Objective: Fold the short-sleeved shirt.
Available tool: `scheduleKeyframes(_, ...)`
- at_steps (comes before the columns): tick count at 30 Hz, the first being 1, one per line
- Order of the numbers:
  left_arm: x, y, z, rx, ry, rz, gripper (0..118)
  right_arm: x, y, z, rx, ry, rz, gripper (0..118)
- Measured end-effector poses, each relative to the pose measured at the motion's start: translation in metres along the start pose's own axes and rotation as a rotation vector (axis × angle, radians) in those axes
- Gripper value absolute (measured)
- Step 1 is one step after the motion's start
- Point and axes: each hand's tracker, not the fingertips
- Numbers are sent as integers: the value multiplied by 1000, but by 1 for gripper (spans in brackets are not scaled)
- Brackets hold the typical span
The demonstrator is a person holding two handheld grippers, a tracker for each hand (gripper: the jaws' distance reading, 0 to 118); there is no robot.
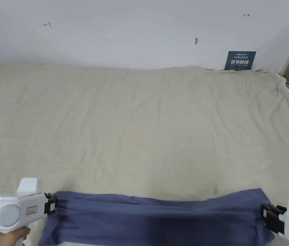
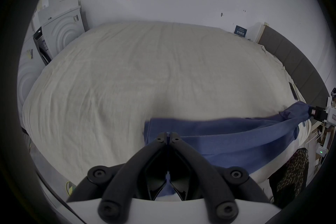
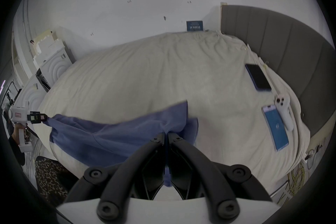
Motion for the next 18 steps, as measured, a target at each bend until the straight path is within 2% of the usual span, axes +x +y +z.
scheduleKeyframes(12,-6,-58,-31,-108,49,15,0,14,-60,-43,-140,-87,-106,2)
scheduleKeyframes(16,-2,-63,-30,-102,64,10,0,11,-62,-42,-146,-100,-109,2)
scheduleKeyframes(18,-3,-59,-29,-97,59,16,15,4,-59,-34,-141,-101,-105,10)
